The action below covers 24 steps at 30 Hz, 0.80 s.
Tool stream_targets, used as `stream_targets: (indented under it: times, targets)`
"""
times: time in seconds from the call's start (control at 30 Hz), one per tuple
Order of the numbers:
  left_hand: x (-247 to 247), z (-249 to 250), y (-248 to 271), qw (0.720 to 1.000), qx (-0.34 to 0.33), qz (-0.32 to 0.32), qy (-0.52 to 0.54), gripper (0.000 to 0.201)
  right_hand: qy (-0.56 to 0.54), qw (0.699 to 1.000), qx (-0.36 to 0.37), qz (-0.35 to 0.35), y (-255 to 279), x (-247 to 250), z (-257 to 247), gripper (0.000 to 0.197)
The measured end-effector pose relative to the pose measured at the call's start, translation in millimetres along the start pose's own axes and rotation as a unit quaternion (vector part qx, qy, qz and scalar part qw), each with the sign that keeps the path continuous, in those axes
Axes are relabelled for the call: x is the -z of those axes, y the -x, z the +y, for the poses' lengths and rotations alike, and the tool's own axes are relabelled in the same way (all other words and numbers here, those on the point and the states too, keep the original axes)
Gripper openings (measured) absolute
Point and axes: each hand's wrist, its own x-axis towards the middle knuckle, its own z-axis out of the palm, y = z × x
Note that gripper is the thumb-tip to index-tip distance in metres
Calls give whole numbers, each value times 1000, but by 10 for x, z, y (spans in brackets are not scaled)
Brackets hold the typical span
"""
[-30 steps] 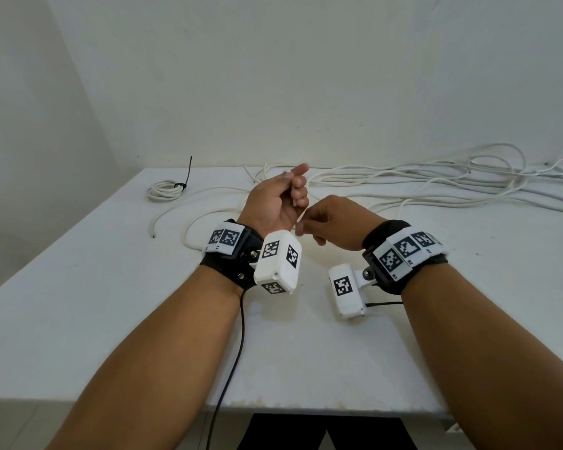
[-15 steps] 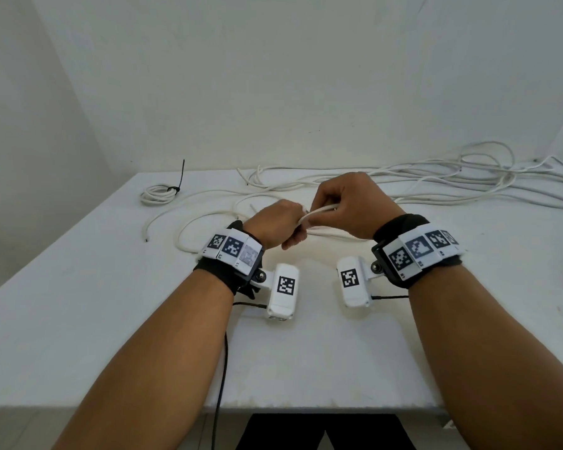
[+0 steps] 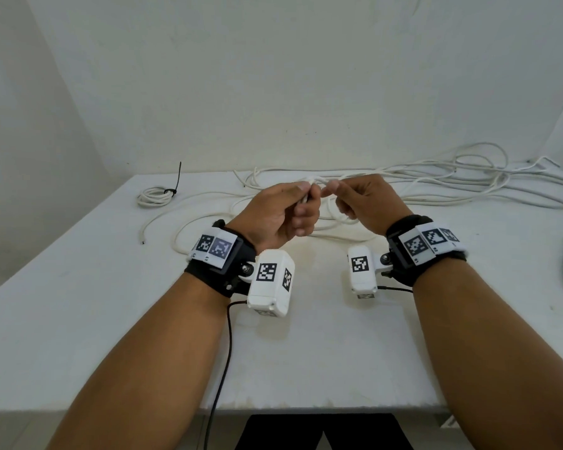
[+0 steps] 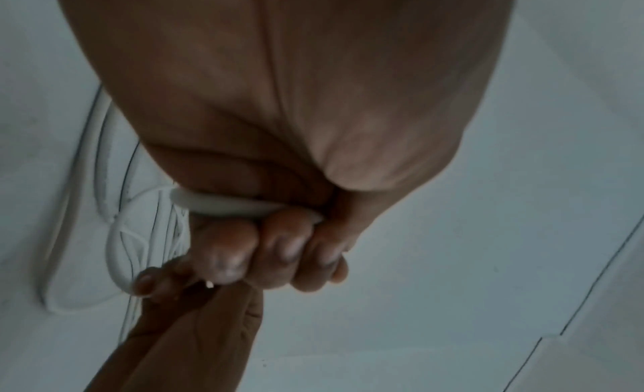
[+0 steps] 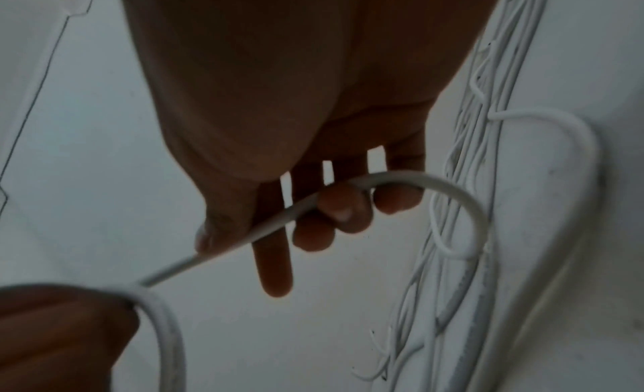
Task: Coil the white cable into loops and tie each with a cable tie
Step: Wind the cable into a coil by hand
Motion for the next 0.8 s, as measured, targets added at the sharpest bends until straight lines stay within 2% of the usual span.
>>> stream_targets:
  times: [0.07, 0.17, 0.23, 0.3, 0.4, 0.47, 0.57, 0.67, 0.8]
  targets:
    - [-4, -3, 16, 999, -18, -10, 49, 26, 9, 999, -14, -40, 16, -52, -62, 39]
    - [12, -9, 12, 994, -42, -18, 102, 23, 30, 998, -20, -57, 2, -88, -104, 51]
    - [37, 5, -10, 988, -62, -16, 141, 22, 38, 998, -22, -42, -18, -69, -65, 38]
    - [51, 20, -32, 982, -74, -26, 170, 23, -22, 999, -36, -15, -29, -48, -7, 22]
    - [34, 25, -64, 977, -85, -26, 191, 27, -87, 995, -52, 12, -25, -58, 30, 19]
    - [15, 24, -92, 973, -95, 6, 208, 28, -51, 997, -48, -24, -17, -117, -6, 23]
    - [28, 7, -127, 966, -108, 86, 217, 27, 30, 991, -46, -119, -7, -243, -125, 31]
    - [79, -30, -157, 963, -117, 163, 182, 27, 130, 973, -53, -184, 7, -323, -209, 33]
    - [124, -36, -209, 956, -124, 244, 107, 25, 178, 950, -58, -251, 71, -339, -302, 33]
